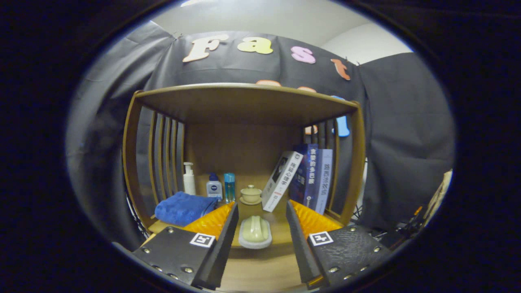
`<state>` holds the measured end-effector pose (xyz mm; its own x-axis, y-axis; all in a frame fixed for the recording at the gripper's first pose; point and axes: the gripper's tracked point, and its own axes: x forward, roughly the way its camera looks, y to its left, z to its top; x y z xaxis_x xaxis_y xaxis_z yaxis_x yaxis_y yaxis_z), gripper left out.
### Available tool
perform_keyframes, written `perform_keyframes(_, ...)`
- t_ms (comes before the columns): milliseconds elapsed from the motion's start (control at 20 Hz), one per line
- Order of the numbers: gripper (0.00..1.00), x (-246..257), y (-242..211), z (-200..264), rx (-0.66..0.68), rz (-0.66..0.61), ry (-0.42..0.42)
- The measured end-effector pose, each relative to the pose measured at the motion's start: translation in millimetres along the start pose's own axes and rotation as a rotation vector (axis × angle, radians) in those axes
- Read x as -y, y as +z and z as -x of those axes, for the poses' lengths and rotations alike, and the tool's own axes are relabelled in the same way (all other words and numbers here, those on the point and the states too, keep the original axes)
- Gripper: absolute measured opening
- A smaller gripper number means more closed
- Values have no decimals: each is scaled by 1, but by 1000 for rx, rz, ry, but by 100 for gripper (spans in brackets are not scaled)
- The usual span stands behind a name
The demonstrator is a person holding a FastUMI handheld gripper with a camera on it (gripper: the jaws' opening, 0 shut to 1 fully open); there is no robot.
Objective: Pull open the drawer, take out the items inside it, and place them on the countertop above the cabinet.
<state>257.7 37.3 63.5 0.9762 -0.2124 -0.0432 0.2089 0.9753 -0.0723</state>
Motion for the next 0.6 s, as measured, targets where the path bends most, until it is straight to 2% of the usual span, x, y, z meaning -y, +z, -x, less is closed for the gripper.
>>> perform_keyframes(250,69,24,-47,67,-56,-12,-48)
perform_keyframes(400,70,22,-74,91,-73,-22,-23)
perform_keyframes(500,73,23,-97,103,-111,-25,-8)
perform_keyframes(550,82,27,-109,108,-136,-24,-17)
perform_keyframes(600,83,27,-119,112,-151,-39,-13)
